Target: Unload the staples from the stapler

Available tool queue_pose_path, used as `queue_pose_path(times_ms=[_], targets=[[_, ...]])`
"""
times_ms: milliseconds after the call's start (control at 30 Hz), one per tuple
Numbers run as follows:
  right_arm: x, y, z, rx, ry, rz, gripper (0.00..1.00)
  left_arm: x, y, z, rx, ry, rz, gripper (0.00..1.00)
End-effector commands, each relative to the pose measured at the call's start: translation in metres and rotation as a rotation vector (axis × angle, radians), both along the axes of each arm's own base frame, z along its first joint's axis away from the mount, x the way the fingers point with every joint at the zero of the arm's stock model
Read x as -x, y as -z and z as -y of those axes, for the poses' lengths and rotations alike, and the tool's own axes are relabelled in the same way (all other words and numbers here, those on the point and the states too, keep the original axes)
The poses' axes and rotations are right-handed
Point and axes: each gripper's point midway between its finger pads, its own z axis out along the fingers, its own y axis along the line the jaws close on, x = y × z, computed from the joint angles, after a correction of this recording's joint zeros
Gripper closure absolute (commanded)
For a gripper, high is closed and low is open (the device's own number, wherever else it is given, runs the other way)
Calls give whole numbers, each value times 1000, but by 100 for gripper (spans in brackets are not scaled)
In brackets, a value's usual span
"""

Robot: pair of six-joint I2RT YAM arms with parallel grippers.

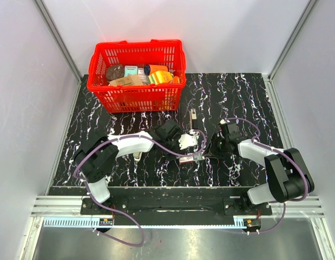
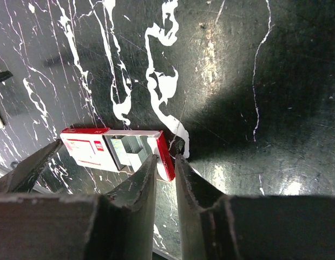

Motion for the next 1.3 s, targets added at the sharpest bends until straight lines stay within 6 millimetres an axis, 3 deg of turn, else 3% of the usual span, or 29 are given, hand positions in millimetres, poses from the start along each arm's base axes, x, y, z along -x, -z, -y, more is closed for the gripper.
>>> queue_pose_path(times_ms=[0,233,733,1267], targets=[[-6,-5,-5,-46,5,24,76,-6,3,6,-1,14,45,20],[-5,-2,-12,-90,-1,11,79,-10,-2,16,12,7,60,22],[2,-6,-24,-172,-28,9,80,-10,6,16,-16,16,74,23],[4,-6,-58,-229,-98,21,76,-11,1,17,-22,16,99,25]])
